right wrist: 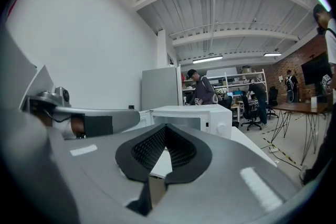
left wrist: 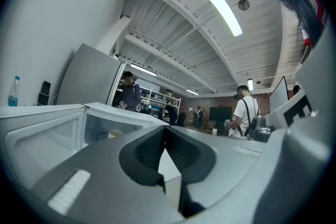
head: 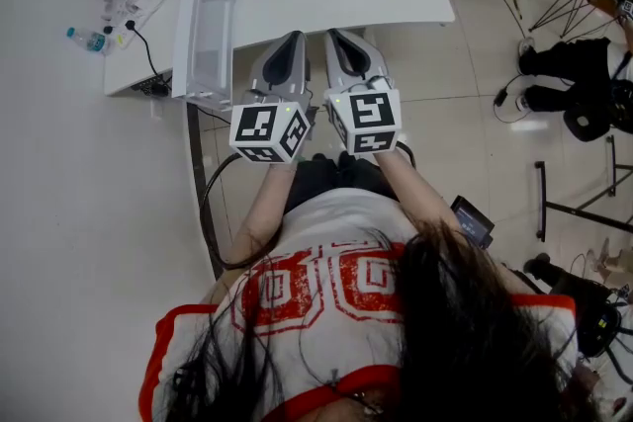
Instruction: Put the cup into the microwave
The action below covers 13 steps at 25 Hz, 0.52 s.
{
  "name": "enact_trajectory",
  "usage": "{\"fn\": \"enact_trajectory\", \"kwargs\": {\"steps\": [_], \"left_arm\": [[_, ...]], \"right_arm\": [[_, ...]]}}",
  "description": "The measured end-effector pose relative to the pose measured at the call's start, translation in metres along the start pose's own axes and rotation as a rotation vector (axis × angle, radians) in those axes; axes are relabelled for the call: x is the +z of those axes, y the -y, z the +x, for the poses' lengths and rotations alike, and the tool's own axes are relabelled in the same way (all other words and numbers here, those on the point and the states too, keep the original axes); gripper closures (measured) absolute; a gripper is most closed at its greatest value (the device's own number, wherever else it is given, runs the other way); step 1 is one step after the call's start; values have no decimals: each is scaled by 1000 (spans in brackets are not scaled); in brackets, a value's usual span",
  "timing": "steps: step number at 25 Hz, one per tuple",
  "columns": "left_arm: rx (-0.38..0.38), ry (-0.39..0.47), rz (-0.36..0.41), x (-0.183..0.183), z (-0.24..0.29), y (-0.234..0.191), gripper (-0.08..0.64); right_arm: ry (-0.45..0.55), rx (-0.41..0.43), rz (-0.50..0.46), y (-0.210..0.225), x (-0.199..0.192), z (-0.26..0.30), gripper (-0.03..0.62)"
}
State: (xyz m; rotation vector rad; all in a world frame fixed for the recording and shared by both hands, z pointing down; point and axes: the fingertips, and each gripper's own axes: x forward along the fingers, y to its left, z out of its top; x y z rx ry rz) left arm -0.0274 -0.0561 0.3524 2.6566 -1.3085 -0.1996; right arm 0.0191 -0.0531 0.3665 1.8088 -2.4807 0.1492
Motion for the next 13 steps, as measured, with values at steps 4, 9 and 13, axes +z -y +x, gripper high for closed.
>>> {"fn": "enact_trajectory", "kwargs": {"steps": [4,9,13], "left_arm": [[-4,-2,1,-1,0,0,561],[-8,-3,-1,-1,2,0,561],[-6,-3,-3,-1,1,-1,561]], "right_arm": [[-1,4,-1,-2,-2,1,592],[-2,4,-2,-2,-1,3,592],[-5,5,-4,-4,-2,4,592]]}}
